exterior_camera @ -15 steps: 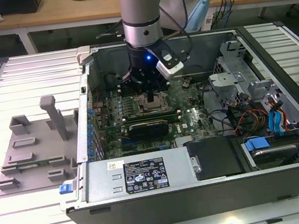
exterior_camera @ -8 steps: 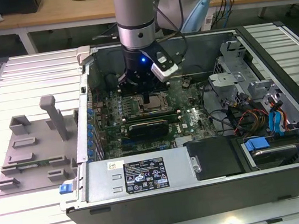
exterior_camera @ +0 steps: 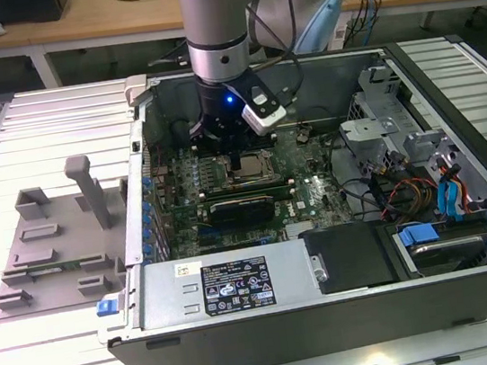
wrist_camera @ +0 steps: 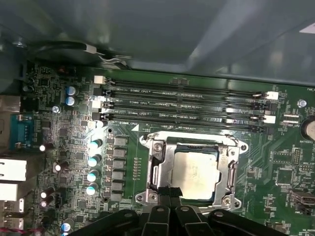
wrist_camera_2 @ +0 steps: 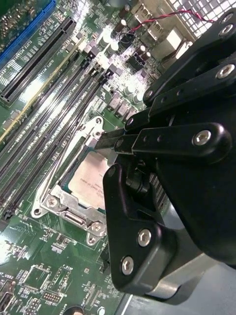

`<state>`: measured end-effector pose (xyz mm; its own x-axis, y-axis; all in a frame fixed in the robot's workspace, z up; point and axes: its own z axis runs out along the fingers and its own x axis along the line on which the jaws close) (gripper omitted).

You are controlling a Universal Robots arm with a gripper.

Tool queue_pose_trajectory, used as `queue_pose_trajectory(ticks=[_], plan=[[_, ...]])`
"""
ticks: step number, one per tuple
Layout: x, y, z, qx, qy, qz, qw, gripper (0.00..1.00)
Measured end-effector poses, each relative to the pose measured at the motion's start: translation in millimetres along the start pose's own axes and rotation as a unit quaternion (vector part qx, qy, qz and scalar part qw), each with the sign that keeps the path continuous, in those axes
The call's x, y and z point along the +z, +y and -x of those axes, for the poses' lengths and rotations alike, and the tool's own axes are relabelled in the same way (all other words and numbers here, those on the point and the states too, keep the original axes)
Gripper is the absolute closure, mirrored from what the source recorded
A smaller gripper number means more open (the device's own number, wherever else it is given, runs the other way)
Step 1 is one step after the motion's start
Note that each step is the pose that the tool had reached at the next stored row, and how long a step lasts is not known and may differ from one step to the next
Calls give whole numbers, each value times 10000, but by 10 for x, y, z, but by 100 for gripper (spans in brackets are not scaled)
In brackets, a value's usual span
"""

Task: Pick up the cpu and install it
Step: 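Close the cpu cover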

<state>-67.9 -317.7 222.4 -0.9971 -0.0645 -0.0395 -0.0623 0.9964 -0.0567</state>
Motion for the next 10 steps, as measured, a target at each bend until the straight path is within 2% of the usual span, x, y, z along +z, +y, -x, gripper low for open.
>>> queue_pose_trajectory(ticks=[5,7,10], plan=[[22,4,-24,50,2,16,10000,89],[45,6,-34,52,1,45,10000,89],[56,9,-46,52,0,57,10000,89]])
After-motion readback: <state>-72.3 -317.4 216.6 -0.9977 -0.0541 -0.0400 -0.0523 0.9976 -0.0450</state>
